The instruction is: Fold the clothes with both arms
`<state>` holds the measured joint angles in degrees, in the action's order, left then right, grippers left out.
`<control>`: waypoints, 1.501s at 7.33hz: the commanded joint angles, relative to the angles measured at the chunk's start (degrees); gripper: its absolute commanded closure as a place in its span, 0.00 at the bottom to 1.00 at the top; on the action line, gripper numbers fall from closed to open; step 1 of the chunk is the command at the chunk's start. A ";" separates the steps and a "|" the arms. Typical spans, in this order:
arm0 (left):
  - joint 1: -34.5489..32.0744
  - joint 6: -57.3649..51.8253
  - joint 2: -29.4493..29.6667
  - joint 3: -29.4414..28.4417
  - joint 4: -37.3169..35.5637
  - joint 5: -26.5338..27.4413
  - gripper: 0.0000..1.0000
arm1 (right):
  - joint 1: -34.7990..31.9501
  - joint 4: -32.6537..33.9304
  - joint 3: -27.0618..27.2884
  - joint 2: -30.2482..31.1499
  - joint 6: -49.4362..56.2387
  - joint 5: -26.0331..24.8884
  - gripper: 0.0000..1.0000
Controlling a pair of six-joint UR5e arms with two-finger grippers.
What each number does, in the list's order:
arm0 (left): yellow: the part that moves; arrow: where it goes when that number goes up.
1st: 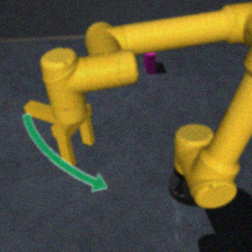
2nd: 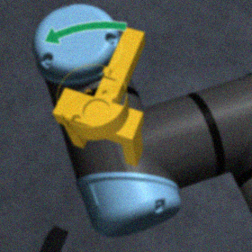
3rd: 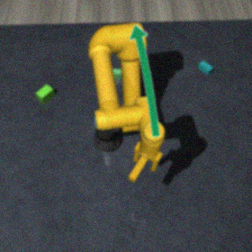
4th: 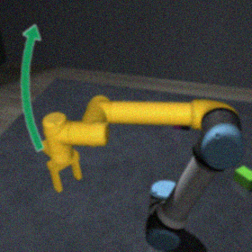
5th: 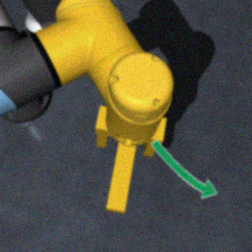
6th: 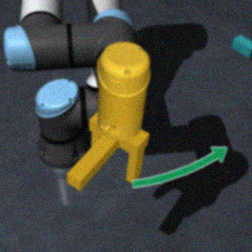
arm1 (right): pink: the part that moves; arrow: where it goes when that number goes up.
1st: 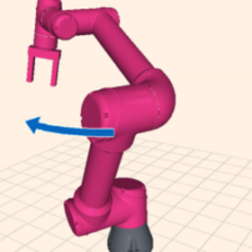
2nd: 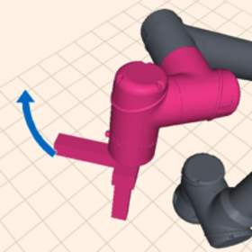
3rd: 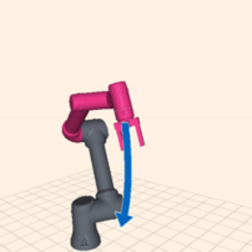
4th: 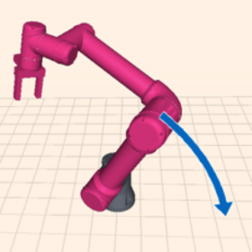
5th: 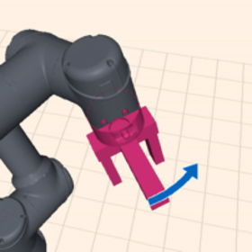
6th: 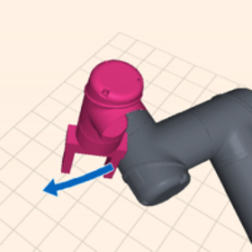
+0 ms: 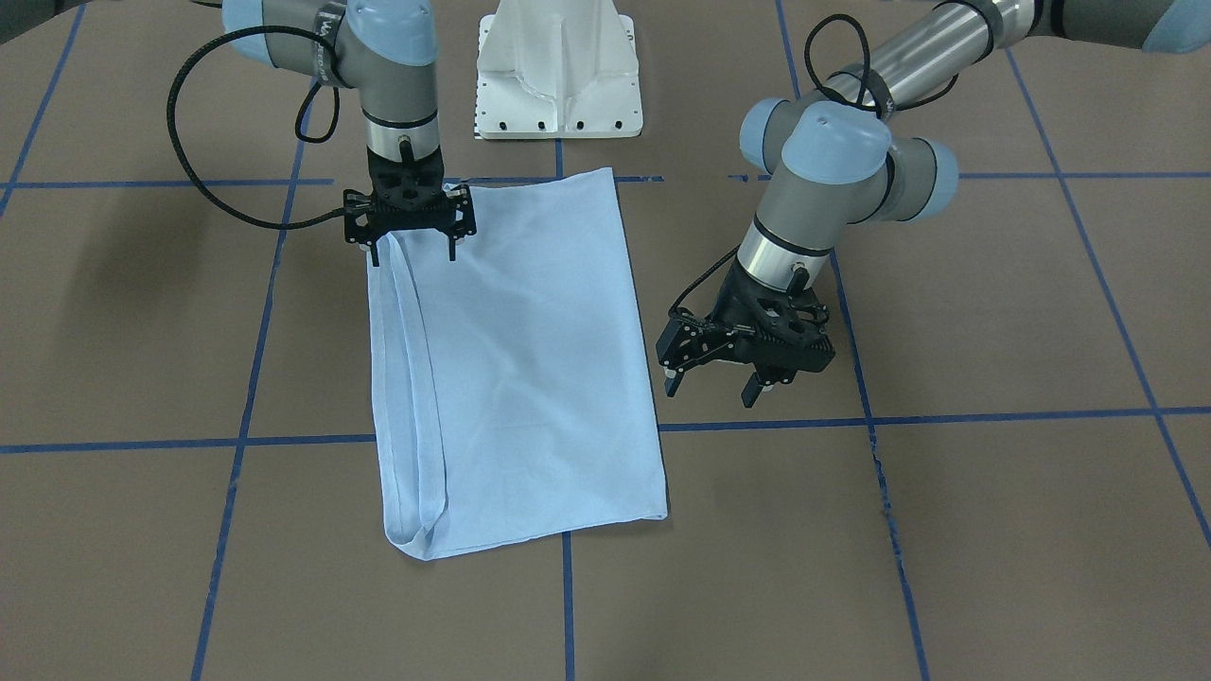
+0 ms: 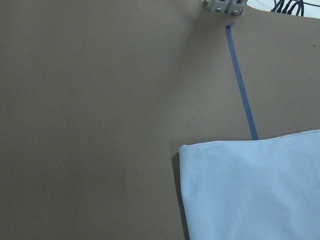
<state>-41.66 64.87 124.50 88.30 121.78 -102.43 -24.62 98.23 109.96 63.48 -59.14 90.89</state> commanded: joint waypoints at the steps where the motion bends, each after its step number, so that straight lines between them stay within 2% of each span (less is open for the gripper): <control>1: 0.00 0.00 0.21 2.31 0.12 0.03 0.00 | -1.66 -2.06 -4.55 -0.99 4.03 0.60 0.00; 2: 0.00 -0.09 0.30 2.93 0.21 0.03 0.00 | -1.66 -6.86 -7.63 -0.99 4.03 1.04 0.00; 6: 0.00 0.00 0.39 3.20 1.44 0.03 0.00 | -2.36 -5.17 -7.04 3.05 5.52 12.01 0.00; 7: 0.00 0.00 0.39 3.20 1.44 0.03 0.00 | -2.01 -1.24 -7.04 2.88 5.96 12.21 0.00; 11: 0.00 0.00 0.39 3.20 1.53 0.03 0.00 | -1.92 3.11 -4.75 2.87 6.93 12.21 0.00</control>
<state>-41.66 64.86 124.87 91.49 123.30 -102.39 -26.60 100.51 105.02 66.25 -52.34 103.14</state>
